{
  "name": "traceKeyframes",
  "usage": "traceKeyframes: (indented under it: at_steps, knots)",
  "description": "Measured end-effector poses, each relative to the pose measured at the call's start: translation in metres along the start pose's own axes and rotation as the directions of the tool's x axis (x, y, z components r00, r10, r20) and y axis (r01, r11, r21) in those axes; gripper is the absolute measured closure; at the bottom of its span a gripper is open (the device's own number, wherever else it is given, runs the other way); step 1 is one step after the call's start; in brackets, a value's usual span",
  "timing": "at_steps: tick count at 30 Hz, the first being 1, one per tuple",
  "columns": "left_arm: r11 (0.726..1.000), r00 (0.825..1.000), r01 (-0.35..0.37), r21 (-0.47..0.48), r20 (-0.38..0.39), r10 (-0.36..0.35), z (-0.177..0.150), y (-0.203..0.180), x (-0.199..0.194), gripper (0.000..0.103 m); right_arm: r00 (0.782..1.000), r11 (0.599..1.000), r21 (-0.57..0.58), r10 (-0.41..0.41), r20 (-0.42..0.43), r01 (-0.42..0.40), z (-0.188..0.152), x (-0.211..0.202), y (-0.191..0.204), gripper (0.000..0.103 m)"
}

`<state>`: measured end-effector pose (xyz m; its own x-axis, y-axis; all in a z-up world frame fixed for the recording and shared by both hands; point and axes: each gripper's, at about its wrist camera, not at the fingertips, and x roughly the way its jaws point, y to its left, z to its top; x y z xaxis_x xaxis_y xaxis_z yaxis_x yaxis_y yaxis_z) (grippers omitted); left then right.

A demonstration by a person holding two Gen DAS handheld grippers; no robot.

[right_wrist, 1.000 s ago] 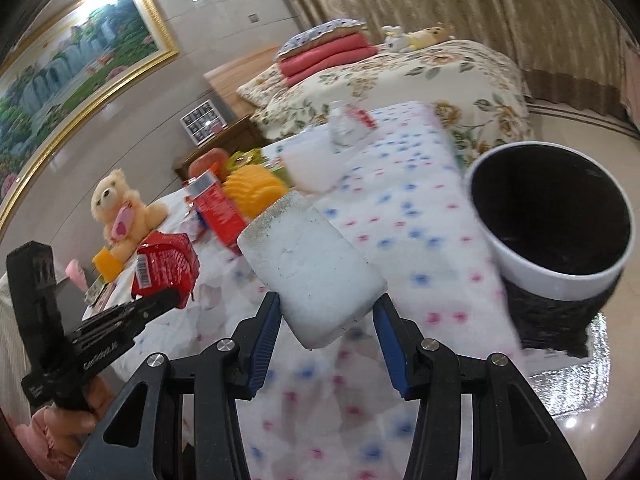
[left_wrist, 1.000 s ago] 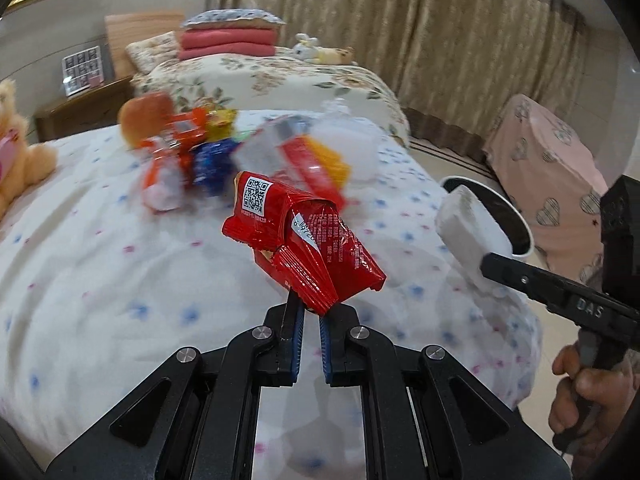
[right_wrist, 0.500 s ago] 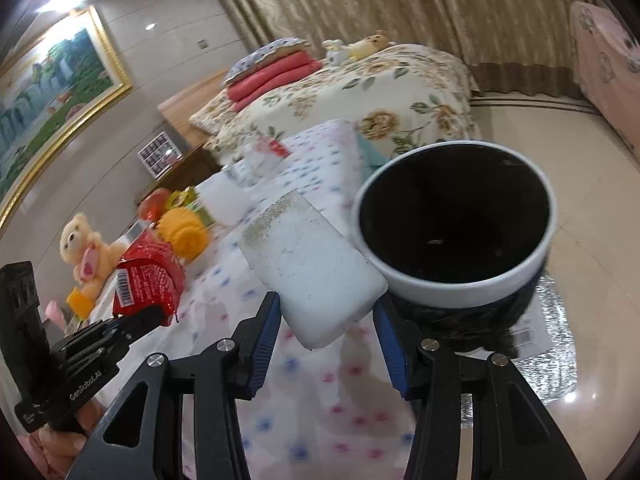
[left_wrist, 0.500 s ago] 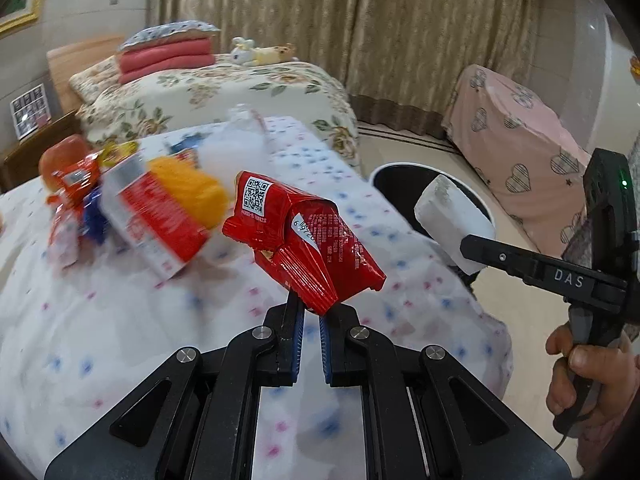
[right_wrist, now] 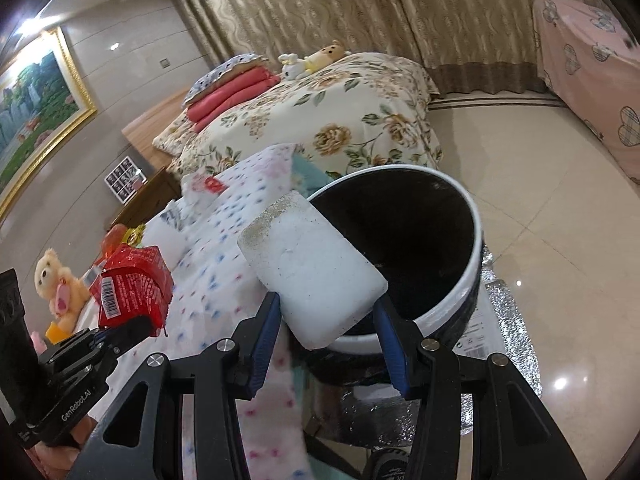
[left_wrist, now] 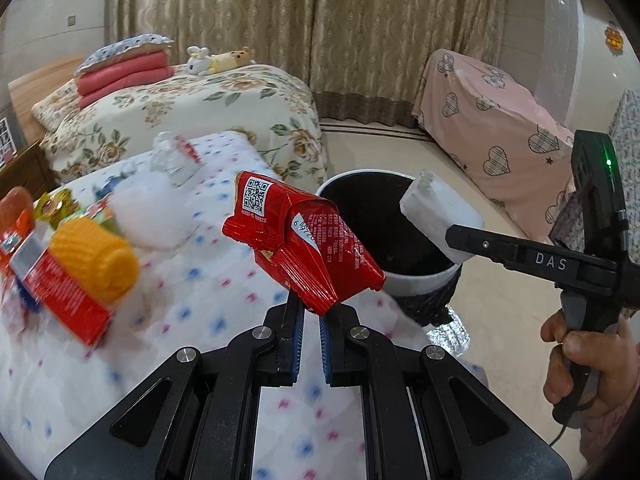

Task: Collect trash
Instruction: 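Carry the red chip bag and white foam block over the trash bin with both tools, then open both tools to drop the chip bag and foam block into the bin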

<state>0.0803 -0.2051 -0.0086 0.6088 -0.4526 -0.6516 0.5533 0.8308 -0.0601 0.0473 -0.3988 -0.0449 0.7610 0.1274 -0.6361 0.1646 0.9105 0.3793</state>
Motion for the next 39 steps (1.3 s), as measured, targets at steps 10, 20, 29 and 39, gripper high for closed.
traceKeyframes:
  at_steps: [10, 20, 29, 39]
  knots:
    - [0.998, 0.999, 0.035, 0.047, -0.022, -0.034, 0.024, -0.025, 0.029, 0.096, 0.999, 0.999, 0.012, -0.038, -0.006, 0.039, 0.02, 0.007, -0.022, 0.054]
    - [0.996, 0.998, 0.056, 0.063, -0.043, -0.053, 0.039, -0.036, 0.053, 0.096, 0.998, 0.998, 0.031, -0.052, -0.023, 0.053, 0.031, 0.016, -0.038, 0.053]
    - [0.996, 0.996, 0.062, 0.069, -0.072, -0.057, 0.045, -0.042, 0.07, 0.096, 0.998, 0.998, 0.036, -0.054, -0.037, 0.055, 0.037, 0.024, -0.045, 0.051]
    - [0.995, 0.995, 0.064, 0.075, -0.087, -0.058, 0.047, -0.046, 0.079, 0.096, 0.997, 0.998, 0.033, -0.06, -0.043, 0.061, 0.038, 0.028, -0.046, 0.051]
